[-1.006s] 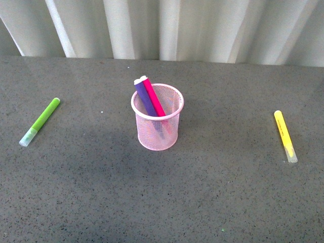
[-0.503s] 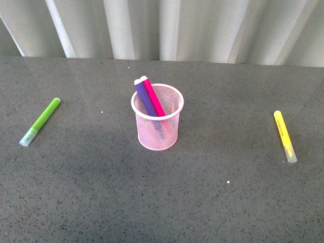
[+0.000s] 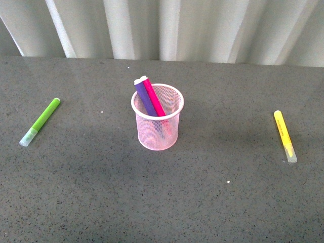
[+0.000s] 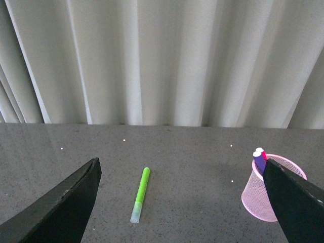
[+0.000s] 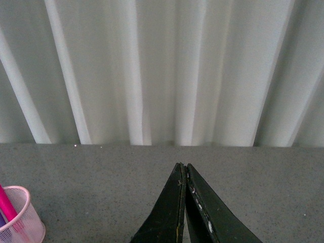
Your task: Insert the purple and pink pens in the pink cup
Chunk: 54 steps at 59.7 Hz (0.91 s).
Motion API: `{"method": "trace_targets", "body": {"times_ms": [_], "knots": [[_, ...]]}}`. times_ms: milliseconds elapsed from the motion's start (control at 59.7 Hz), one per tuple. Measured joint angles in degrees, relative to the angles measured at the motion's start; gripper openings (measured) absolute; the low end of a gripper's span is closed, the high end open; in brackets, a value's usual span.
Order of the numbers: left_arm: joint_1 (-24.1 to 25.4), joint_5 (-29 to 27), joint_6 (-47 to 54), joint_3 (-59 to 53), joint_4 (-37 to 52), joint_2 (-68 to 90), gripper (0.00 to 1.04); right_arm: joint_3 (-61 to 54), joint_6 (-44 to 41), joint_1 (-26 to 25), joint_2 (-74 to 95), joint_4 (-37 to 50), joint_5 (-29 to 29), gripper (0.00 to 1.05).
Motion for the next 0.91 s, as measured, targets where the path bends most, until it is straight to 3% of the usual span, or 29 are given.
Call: {"method": "trace_targets", "body": {"times_ms": [905], "knots": [[0.0,0.0,0.0,0.0,0.0,0.0,0.98,-5.2,0.0,0.0,-21.6,-14.5,0.4,0.04]]}}
